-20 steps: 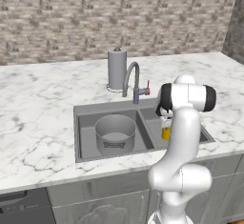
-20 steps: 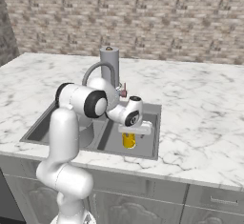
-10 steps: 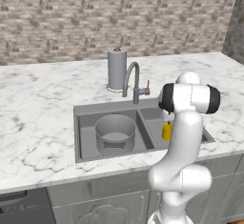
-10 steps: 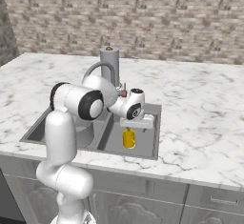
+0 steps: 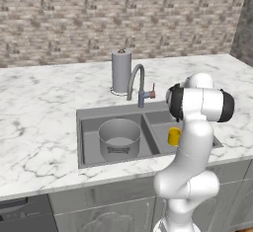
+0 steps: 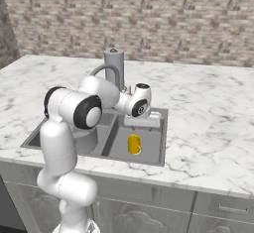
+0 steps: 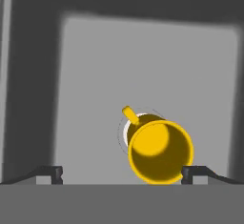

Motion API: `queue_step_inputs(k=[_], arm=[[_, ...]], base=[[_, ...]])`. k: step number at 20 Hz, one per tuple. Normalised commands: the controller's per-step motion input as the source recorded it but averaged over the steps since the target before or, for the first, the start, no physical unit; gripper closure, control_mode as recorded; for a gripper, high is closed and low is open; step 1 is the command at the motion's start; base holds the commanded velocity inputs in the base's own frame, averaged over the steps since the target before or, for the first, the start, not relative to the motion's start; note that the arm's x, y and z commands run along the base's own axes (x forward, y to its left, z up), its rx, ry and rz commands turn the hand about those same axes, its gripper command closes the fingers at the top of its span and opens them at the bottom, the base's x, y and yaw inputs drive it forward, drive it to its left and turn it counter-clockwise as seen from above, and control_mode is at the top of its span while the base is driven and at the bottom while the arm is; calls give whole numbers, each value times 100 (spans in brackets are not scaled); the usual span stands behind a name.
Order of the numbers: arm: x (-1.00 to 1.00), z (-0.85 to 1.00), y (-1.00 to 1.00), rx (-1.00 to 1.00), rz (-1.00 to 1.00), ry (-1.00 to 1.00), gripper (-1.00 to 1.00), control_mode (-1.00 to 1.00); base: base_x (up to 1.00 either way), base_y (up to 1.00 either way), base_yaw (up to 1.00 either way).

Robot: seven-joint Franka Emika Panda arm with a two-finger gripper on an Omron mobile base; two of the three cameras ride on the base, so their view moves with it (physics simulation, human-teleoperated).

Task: Place the pot in the left basin and the mug in the right basin of the sink.

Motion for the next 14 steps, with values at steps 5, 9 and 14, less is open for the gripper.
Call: queue_step_inputs(k=[5, 9, 14], arm=[[-25, 24, 13, -1, 0, 0, -100, -100], [-28, 29, 21, 0, 0, 0, -100, -100], [-35, 30, 23, 0, 0, 0, -100, -100]], base=[[0, 0, 0], [0, 0, 0], [0, 0, 0]])
